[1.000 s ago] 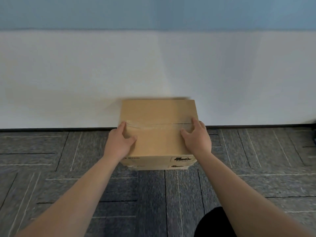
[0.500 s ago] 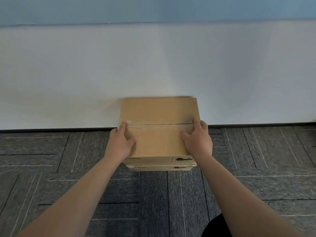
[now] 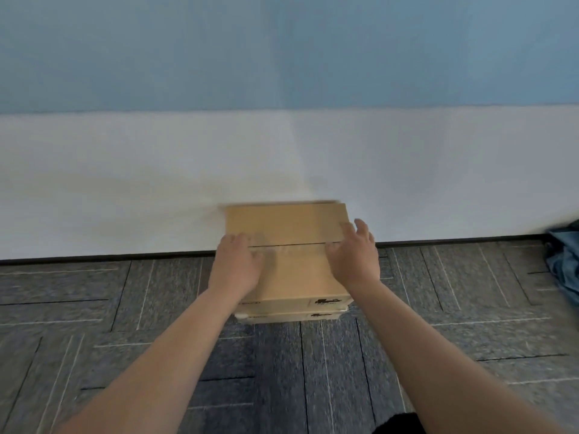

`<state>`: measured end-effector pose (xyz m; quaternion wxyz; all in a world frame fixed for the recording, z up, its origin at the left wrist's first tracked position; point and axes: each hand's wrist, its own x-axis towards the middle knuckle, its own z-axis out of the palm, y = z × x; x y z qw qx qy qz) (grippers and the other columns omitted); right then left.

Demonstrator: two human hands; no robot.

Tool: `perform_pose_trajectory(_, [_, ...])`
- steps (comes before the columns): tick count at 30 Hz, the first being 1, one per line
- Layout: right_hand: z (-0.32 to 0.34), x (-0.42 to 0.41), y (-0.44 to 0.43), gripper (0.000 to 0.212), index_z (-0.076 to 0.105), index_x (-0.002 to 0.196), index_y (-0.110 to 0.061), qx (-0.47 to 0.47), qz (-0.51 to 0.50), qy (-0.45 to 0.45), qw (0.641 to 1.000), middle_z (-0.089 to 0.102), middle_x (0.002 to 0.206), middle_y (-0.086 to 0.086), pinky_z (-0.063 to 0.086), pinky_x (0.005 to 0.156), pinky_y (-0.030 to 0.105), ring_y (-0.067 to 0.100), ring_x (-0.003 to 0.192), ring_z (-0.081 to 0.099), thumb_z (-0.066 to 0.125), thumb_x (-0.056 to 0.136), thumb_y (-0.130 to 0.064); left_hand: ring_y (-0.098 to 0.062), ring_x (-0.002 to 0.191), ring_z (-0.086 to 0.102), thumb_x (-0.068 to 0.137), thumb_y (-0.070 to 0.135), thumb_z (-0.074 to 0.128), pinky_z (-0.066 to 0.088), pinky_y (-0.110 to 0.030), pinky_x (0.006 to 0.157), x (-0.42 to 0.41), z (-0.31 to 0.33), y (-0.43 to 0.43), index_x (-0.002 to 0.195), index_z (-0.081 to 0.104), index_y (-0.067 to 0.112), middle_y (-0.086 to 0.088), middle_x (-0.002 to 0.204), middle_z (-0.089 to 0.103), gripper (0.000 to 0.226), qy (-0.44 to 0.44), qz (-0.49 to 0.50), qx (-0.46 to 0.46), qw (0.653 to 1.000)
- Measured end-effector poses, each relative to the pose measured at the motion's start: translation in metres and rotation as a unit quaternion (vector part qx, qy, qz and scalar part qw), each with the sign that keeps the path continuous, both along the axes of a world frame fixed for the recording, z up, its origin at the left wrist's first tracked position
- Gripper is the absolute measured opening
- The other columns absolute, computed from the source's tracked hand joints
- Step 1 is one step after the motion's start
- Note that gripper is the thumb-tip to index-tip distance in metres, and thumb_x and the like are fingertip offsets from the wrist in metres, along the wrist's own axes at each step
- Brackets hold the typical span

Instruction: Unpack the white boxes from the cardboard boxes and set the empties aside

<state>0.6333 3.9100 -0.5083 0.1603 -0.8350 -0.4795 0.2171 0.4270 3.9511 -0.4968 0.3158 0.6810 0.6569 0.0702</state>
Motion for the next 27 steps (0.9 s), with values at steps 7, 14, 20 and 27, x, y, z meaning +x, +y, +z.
perform_pose_trajectory(7, [0.239,-0.048,-0.028,0.039,0.054,0.136,-0.019,0.075,0.003,0.117,0.990,0.052,0.139,-0.004,0.040,0.088,0.025,0.014,0.117,0.053,0.054,0.097,-0.023,-0.006,0.084,0.062,0.097,0.027,0.052,0.045,-0.022,0.066,0.012,0.235,-0.032,0.108,0.065,0.022,0.009,0.101,0.067,0.017,-0.176,0.035,-0.003,0.984])
perform_pose_trajectory(14, [0.539,-0.067,-0.070,0.032,0.059,0.130,-0.020,0.145,-0.036,0.198,0.969,0.067,0.116,-0.008,0.036,0.061,0.009,0.000,0.082,0.058,0.052,0.099,-0.026,-0.015,0.068,0.067,0.094,0.022,0.054,0.054,-0.039,0.075,0.006,0.534,-0.079,0.092,0.069,0.012,-0.003,0.082,0.072,0.018,-0.295,0.071,0.001,0.953])
perform_pose_trajectory(20, [0.656,-0.076,-0.132,0.026,0.064,0.121,-0.017,0.214,-0.108,0.231,0.943,0.072,0.102,-0.005,0.056,0.078,0.030,0.013,0.092,0.069,0.055,0.099,-0.026,-0.014,0.070,0.063,0.097,0.027,0.052,0.052,-0.033,0.068,0.010,0.663,-0.123,0.096,0.070,0.016,-0.005,0.084,0.071,0.021,-0.341,0.013,0.006,0.940])
perform_pose_trajectory(27, [0.691,-0.071,-0.240,0.017,0.066,0.110,-0.018,0.299,-0.296,0.261,0.869,0.074,0.091,-0.004,0.058,0.086,0.044,0.011,0.083,0.071,0.056,0.097,-0.018,-0.004,0.061,0.061,0.097,0.027,0.054,0.051,-0.026,0.063,0.044,0.694,-0.184,0.090,0.070,0.017,0.002,0.074,0.069,0.021,-0.336,-0.183,-0.010,0.924])
